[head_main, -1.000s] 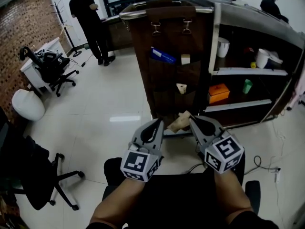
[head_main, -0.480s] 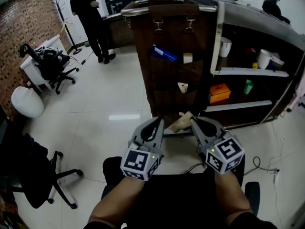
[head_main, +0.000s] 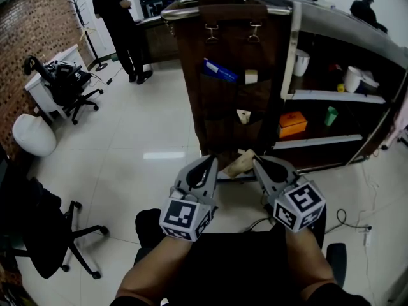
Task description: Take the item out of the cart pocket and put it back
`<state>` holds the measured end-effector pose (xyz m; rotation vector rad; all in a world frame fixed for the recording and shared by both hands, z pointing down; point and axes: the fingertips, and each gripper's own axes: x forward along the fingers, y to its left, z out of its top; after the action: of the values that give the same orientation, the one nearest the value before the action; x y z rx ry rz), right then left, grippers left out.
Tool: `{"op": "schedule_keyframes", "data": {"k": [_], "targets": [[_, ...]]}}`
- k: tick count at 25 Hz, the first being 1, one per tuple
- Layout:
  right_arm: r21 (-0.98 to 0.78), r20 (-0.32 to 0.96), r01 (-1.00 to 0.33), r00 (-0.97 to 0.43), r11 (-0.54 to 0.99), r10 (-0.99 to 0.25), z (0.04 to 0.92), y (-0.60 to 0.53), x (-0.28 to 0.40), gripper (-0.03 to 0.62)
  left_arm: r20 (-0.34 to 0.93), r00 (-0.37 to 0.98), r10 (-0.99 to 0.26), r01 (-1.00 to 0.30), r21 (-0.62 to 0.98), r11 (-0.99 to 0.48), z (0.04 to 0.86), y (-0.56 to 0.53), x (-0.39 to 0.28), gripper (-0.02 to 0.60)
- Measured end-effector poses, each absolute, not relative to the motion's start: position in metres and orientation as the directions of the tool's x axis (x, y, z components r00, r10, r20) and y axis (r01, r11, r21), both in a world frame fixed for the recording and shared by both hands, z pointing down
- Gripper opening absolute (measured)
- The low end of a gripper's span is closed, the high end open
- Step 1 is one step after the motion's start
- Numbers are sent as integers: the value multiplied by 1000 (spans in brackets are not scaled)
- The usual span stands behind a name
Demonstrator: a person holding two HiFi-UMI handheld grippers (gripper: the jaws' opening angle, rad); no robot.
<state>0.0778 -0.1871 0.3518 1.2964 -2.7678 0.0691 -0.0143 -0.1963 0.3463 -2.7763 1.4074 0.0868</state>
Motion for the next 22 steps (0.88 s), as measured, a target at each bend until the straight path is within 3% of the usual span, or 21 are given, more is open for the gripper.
{"op": "schedule_keyframes", "data": {"k": [22], "targets": [[-14, 101, -762, -645, 647, -757, 356, -187, 72, 18, -84, 556, -827, -831, -35, -555, 340, -203, -25, 0]]}}
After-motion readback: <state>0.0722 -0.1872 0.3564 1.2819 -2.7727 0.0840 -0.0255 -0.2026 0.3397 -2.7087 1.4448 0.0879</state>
